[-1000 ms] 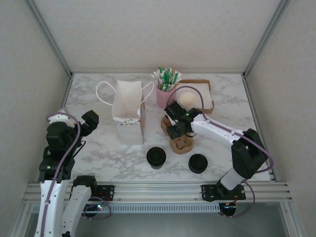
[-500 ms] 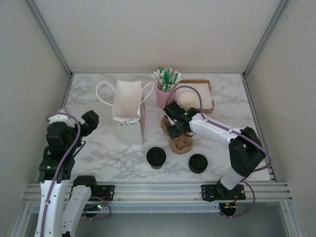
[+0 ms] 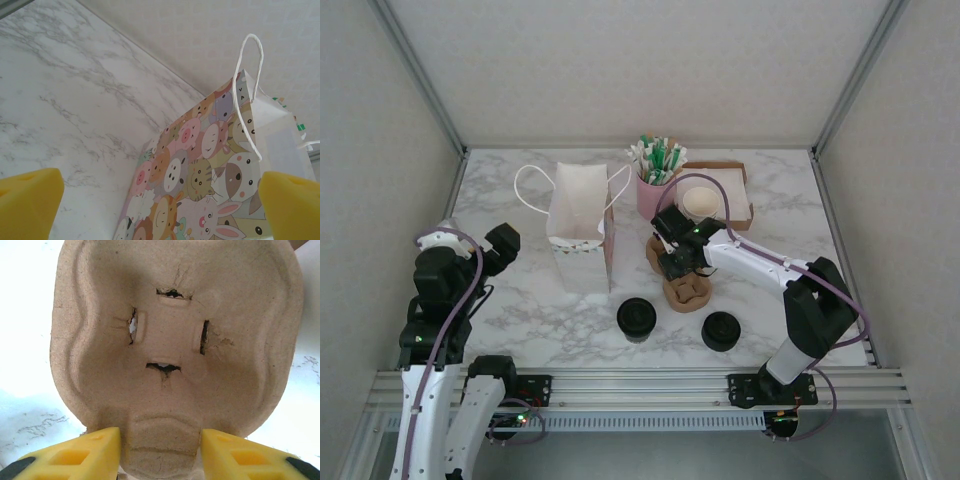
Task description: Pack the takeout coffee
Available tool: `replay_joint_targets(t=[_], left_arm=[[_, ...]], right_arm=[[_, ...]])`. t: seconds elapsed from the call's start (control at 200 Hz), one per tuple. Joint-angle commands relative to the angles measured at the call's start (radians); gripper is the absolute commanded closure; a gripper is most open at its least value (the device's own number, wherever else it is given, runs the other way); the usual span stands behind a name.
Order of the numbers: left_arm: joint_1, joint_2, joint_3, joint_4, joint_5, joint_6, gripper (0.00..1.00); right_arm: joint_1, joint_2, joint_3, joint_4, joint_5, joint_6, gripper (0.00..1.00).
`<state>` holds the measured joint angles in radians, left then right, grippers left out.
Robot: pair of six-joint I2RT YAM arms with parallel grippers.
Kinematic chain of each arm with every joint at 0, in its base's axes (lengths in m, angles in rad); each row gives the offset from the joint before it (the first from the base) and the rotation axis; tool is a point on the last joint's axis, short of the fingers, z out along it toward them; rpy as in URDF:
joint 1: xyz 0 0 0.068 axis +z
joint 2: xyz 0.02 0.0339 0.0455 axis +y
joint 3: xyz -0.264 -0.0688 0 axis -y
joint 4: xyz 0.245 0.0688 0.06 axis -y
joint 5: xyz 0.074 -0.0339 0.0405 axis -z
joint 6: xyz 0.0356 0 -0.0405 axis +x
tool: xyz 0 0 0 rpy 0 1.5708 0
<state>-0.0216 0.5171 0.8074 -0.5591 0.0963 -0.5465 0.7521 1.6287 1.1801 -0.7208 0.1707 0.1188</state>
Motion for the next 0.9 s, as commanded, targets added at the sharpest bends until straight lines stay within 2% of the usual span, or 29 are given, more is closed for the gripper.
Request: replay_joint_targets(t=[0.0,0.31,0.891], left_arm=[[0.011,0.001,-0.007,-0.001,0.002,-0.004,0.00],[0.011,0.001,-0.007,-0.001,0.001,-0.005,0.00],[0.014,0.008,-0.004,-0.004,-0.007,-0.003,0.00]], right_arm=[[-0.027,-0.007,0.004,-0.002,0.000,0.014,0.58],[-0.032,-0.006,0.009,-0.009,-0.009,0.018,0.58],[-0.032,-0.103,0.060,-0.067,-0.069,0.087,0.59]])
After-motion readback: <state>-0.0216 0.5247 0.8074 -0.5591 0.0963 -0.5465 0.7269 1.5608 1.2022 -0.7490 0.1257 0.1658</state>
